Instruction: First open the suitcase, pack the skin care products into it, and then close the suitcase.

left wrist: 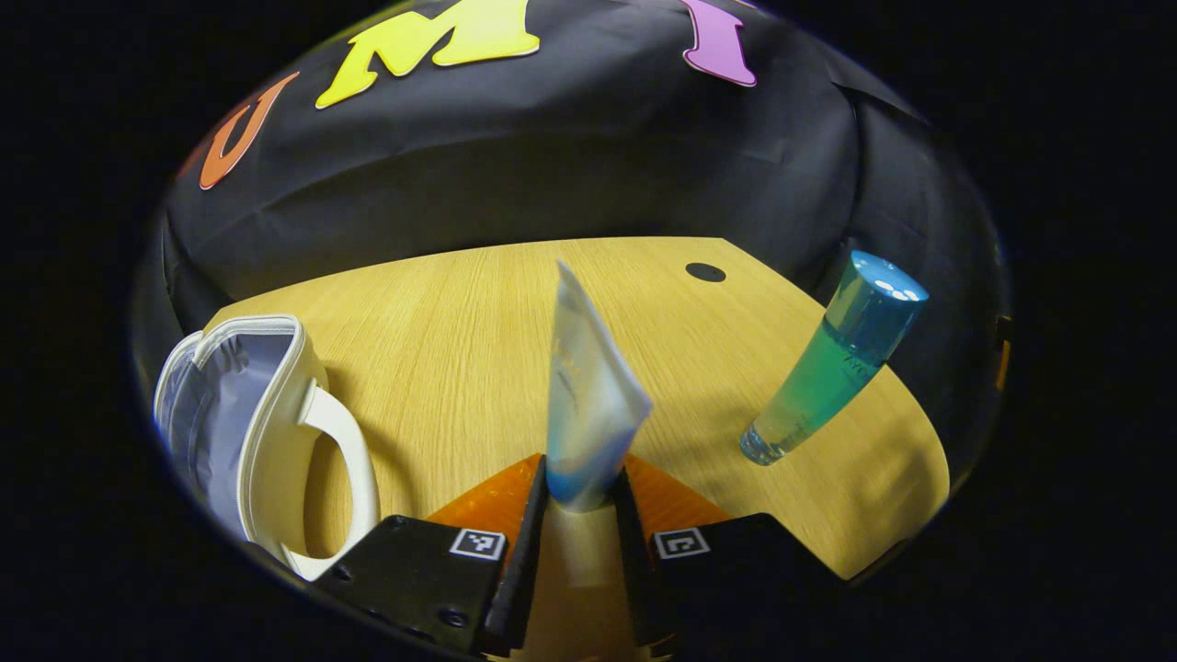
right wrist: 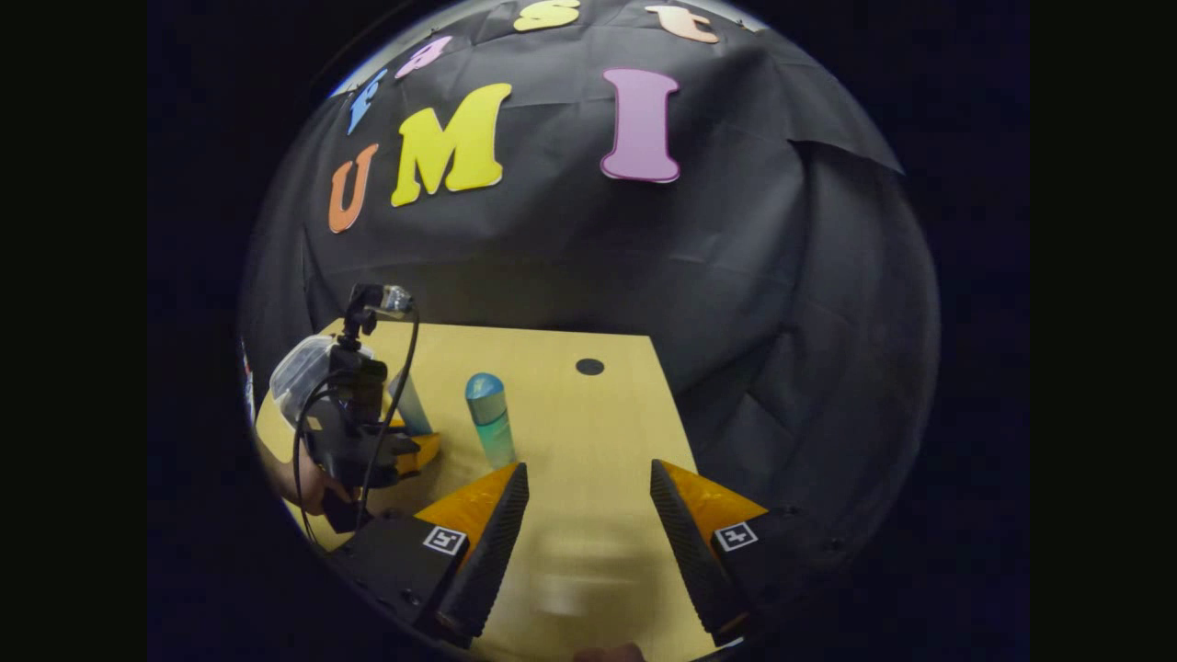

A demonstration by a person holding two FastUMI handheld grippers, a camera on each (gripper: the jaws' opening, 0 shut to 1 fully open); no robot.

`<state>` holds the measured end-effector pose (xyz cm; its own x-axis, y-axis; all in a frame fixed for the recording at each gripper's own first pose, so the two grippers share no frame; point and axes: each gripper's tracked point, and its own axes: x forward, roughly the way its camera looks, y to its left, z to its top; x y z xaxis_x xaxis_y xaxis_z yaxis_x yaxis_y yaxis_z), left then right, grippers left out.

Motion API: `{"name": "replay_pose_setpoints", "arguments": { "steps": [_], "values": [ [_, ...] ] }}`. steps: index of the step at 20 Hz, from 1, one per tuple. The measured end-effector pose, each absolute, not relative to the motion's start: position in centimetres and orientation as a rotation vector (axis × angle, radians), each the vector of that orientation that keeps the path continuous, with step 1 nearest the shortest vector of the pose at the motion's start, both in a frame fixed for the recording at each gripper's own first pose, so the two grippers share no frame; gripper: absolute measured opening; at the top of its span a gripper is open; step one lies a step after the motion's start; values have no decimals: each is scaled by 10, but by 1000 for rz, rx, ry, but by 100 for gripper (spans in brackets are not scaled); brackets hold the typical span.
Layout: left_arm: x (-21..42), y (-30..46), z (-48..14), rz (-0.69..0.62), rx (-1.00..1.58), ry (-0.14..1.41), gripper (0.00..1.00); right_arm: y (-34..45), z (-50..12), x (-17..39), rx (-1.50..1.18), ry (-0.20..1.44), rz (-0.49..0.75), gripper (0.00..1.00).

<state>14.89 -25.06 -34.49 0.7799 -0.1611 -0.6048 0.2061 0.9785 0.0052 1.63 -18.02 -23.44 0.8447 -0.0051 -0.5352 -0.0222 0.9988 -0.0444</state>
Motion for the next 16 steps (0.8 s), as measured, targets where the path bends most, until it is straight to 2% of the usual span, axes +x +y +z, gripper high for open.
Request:
{"name": "replay_pose_setpoints", "arguments": {
  "steps": [1,2,8,15,16],
  "values": [
    [146,-251,-343,-205,70,651,43,-175,-239,19,-54,567,29,79],
    [144,-249,-339,-204,71,654,42,-167,-242,25,-50,565,50,79],
    [111,-228,-278,-201,45,604,41,-113,-286,60,39,605,147,79],
    [66,-164,-225,-110,48,581,41,-80,-333,106,133,650,118,80],
    [62,-151,-223,-89,51,585,41,-78,-337,108,139,659,111,73]
  ]
}}
